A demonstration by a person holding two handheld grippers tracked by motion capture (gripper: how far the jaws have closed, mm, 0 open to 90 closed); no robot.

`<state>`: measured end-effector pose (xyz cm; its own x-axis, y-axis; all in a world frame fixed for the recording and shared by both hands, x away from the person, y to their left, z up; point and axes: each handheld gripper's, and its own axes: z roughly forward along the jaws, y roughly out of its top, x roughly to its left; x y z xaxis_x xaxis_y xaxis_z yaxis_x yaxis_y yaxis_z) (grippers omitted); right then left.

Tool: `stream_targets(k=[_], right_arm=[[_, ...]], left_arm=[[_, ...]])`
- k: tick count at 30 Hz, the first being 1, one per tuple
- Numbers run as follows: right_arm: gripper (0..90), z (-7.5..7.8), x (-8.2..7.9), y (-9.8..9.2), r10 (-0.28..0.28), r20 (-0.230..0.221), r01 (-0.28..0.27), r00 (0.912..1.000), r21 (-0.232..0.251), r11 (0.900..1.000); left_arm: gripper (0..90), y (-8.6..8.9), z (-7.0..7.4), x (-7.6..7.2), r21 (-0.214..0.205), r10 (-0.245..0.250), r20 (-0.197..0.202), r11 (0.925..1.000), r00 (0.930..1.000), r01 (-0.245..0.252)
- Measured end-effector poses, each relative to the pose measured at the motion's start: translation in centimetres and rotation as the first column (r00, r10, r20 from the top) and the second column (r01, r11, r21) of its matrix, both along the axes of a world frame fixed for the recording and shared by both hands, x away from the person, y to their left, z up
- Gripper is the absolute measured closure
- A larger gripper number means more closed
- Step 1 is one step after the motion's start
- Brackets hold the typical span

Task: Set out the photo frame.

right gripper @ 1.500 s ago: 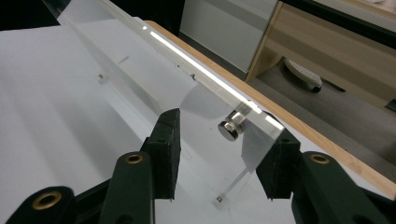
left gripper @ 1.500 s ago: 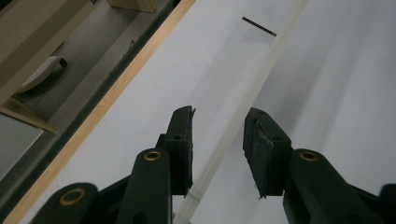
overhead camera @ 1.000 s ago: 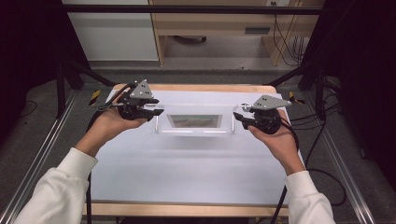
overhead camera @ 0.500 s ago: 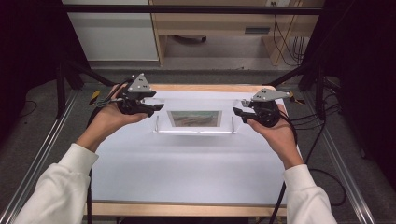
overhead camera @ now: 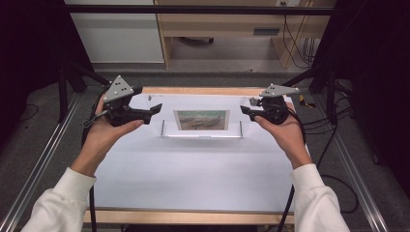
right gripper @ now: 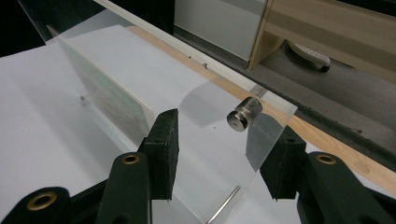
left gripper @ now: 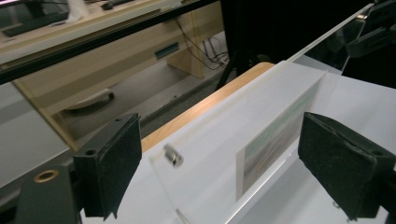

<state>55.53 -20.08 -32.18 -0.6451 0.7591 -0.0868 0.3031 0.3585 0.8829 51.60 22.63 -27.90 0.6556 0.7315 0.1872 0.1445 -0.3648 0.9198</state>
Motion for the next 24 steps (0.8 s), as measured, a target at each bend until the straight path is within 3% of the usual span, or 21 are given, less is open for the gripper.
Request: stream_targets(k=[9,17,24], right_arm=[[52.3,0.1,1.3,-0.1,-0.015,-0.022,0.016,0.9996,0.036,0.9992],[52.0,0.0,2.4,-0.2,-0.018,-0.029,0.02,0.9994,0.068,0.9975],[52.0,0.0,3.0,-0.3,-0.027,-0.038,0.03,0.9989,0.093,0.9952]], left_arm=[[11.8,1.7,-2.9,-0.7,-0.019,0.029,-0.051,0.9994,0.9983,-0.03],[11.8,2.9,-6.2,-0.6,-0.018,0.055,-0.13,0.9982,0.99,-0.058],[11.8,3.3,-9.1,-1.1,-0.011,0.065,-0.164,0.9977,0.9844,-0.067]])
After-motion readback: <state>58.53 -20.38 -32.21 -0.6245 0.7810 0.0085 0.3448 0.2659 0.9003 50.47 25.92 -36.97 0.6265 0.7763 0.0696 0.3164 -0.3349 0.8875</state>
